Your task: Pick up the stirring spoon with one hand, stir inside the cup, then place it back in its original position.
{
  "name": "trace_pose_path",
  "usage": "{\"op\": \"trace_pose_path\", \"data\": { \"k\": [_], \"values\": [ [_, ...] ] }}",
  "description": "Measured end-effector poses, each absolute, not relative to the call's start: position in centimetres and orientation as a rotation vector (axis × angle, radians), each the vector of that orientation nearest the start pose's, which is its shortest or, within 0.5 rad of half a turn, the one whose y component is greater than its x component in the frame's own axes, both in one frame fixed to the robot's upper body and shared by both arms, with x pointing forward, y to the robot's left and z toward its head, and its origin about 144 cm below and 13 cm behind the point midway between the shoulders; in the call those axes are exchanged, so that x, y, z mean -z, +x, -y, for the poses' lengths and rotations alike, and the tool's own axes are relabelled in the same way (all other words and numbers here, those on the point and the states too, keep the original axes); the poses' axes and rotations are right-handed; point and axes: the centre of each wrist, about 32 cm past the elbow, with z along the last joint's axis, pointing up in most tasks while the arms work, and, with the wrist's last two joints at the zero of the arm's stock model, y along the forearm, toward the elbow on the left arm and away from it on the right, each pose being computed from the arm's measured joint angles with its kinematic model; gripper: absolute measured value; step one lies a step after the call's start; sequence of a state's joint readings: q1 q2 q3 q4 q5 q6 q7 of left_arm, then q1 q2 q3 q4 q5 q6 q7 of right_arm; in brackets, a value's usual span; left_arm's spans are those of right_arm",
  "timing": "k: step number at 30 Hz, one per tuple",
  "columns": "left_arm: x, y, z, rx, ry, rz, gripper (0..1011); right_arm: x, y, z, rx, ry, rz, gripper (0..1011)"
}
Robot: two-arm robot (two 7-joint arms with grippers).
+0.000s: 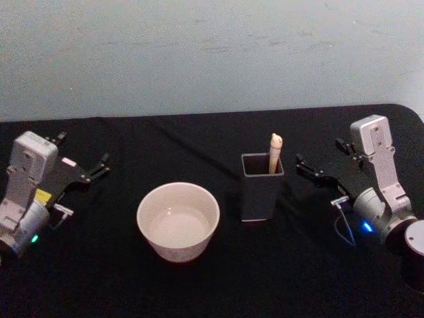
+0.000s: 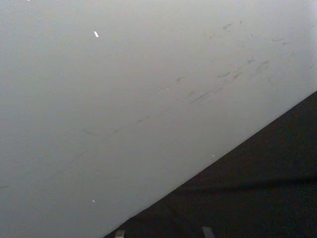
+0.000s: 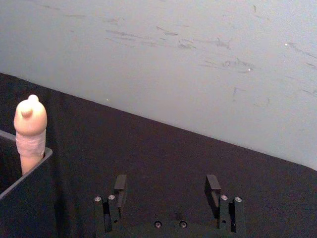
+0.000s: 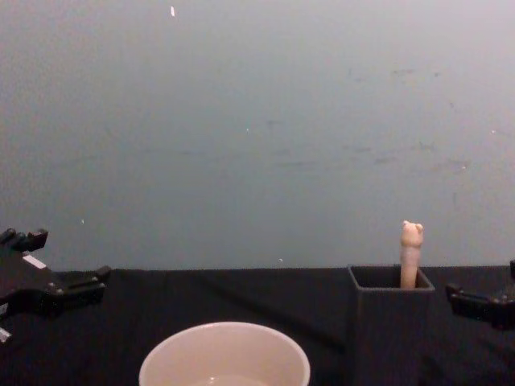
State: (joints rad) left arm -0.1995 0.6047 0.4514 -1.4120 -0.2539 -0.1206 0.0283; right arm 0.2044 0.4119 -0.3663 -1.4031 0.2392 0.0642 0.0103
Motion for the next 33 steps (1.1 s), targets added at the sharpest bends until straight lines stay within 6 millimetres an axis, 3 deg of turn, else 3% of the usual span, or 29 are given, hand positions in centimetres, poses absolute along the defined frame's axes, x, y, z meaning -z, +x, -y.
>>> {"op": "trace_pose_path", "data": {
  "k": [33],
  "values": [
    [-113.98,48.86,-30.96,-1.248,0.304,0.285,1001,-114.16,50.05,26.25,1.286,-0.275,0.081,1002]
  ]
}}
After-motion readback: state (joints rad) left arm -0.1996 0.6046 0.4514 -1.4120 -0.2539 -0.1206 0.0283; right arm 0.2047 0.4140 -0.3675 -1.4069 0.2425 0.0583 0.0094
